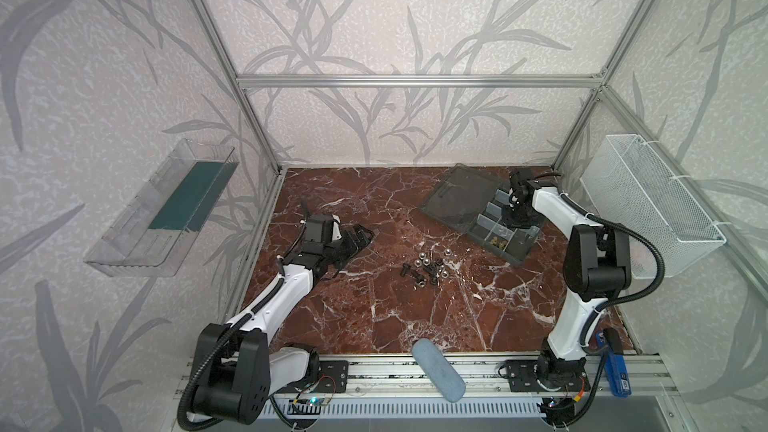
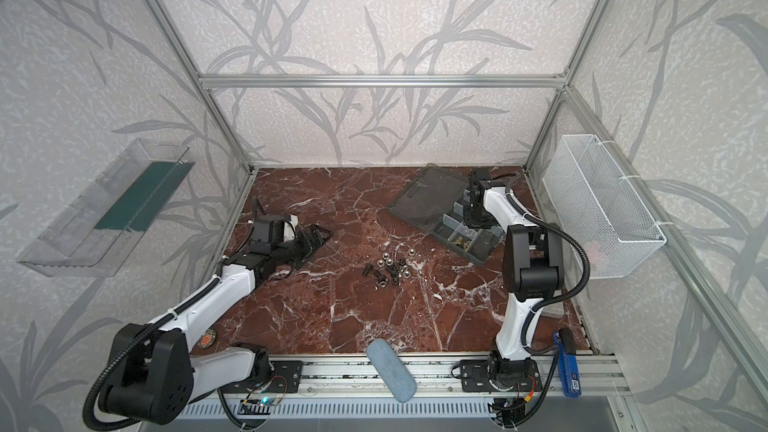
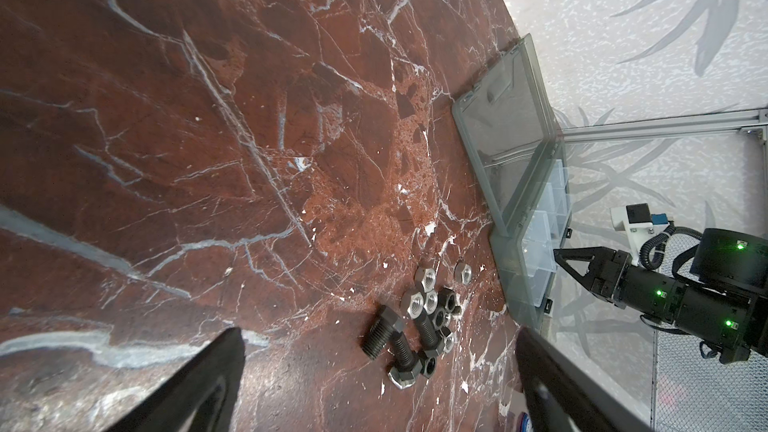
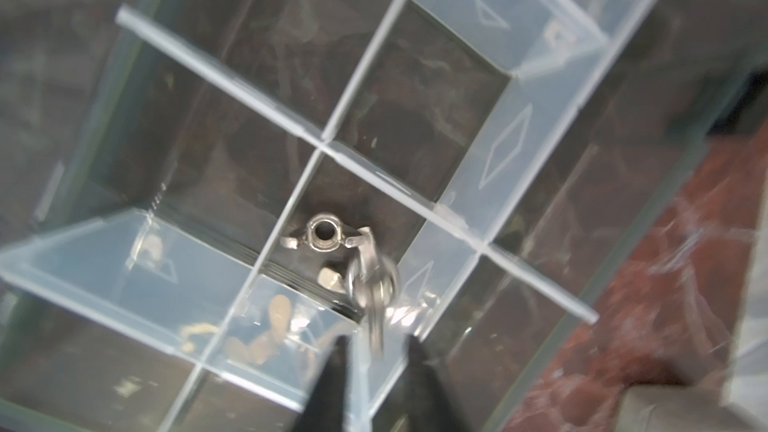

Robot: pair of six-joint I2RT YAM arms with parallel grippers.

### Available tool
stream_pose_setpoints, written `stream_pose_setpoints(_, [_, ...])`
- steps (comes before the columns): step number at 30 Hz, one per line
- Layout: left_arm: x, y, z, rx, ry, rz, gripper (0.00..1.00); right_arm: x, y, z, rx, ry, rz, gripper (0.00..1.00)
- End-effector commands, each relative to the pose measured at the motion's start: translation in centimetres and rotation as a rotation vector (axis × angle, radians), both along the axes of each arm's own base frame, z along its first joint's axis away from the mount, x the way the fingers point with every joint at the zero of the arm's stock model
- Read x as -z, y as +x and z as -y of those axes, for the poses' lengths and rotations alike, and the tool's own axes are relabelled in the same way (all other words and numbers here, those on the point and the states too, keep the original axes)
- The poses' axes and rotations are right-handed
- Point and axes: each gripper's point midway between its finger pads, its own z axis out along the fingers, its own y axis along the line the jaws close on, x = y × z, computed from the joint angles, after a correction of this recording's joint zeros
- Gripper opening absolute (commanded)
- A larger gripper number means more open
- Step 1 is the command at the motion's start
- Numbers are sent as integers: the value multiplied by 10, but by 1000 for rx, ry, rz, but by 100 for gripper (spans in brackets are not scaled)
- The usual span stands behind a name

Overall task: Sort the screws and nuts into containers
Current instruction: 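Open the right gripper to drop the wing nut into a compartment, then move the right gripper back over the pile toward a steel wing nut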

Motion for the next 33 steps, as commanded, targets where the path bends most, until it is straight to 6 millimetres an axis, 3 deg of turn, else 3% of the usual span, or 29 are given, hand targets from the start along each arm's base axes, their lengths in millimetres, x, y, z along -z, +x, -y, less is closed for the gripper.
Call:
stream_pose_setpoints(1, [0, -2, 0, 6, 5, 4, 99, -6, -4, 1, 0, 6, -8, 39])
stream_pose_setpoints(6, [1, -2, 1, 9, 2, 0, 100, -14, -4, -3, -5, 29, 12, 42])
stream_pose_setpoints(10, [0, -1, 1, 8, 1, 3, 99, -38, -8, -15, -40, 96, 73, 44])
stream_pose_setpoints(15, [1, 1, 2, 5, -1, 2, 100, -72, -26, -49, -136, 268, 128, 46])
stream_pose_setpoints(19, [4, 2, 2, 5, -5, -5, 99, -83, -52, -76, -208, 308, 125, 47])
stream_pose_setpoints(26, [8, 3, 3, 7, -8, -14, 99, -73, -98, -122, -278, 349, 110, 49])
stream_pose_setpoints(33, [9, 3, 3, 5, -8, -18, 99, -48, -131, -162, -294, 377, 74, 50])
